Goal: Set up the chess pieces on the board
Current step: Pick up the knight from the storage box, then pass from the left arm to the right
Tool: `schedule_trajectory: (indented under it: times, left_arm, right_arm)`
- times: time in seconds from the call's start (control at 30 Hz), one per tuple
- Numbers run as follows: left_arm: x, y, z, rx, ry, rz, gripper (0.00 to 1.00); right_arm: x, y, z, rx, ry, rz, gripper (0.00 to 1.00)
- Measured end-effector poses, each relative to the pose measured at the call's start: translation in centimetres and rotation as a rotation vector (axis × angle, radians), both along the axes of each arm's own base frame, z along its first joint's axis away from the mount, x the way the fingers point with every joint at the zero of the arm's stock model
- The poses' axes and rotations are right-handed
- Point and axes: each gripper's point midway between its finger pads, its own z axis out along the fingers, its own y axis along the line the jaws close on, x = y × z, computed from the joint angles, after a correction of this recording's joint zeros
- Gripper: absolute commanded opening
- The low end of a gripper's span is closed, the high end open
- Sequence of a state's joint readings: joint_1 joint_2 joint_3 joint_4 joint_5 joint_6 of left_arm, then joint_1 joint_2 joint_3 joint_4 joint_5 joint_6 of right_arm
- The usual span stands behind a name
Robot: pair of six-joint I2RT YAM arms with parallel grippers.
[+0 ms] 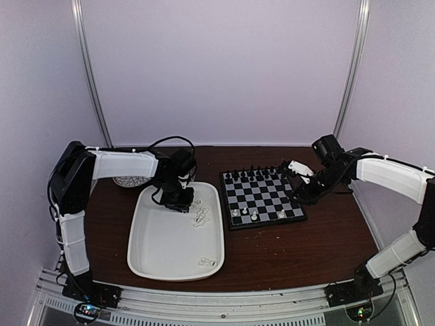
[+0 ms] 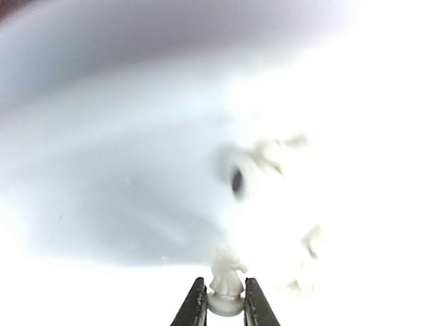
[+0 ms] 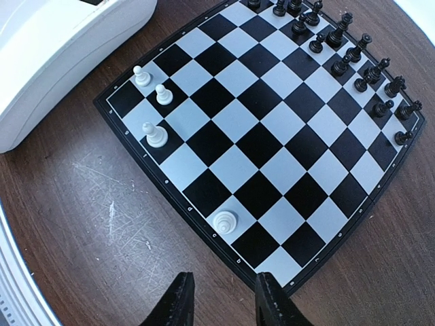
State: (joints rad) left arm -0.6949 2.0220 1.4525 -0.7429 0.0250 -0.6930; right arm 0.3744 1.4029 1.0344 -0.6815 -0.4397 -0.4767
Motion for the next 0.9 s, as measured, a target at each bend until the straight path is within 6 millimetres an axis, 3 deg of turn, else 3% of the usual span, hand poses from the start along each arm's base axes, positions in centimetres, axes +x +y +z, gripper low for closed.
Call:
schedule_trajectory:
  times: [0.07,0.17,0.27,0.37,0.57,0.77,0.9]
  left_arm:
    - [-0.7,0.0,1.5,-0.028,-0.017,-0.041,0.11]
    - [-1.3,-0.4,5.7,-0.119,-0.098,-0.126,0.11]
    - [-2.0,-1.6,10.0,-0.244,-0.197,-0.229,0.11]
    - [-3.3,-2.7,12.5,-0.361,-0.254,-0.326,0.11]
    - [-5.4,-4.1,12.9,-0.496,-0.250,-0.430,0.11]
    - [-6.2,-5.4,13.7,-0.598,-0.257,-0.485,0.12]
    - [-6.6,-5.9,14.9,-0.645,-0.284,-0.511,0.12]
  right_arm:
    - [-0.2,0.1,0.1,0.008,0.007,0.006,0.34]
    - [-0.4,0.5,0.5,0.029,0.020,0.018,0.34]
    - [-0.5,1.4,2.2,0.081,0.029,0.040,0.34]
    - [-0.3,3.0,4.3,0.138,0.029,0.082,0.34]
    - [-0.3,9.4,7.1,0.227,0.081,0.218,0.34]
    - [0.5,16.8,7.5,0.368,0.271,0.263,0.35]
    - [0.7,20.5,6.9,0.446,0.420,0.262,0.37]
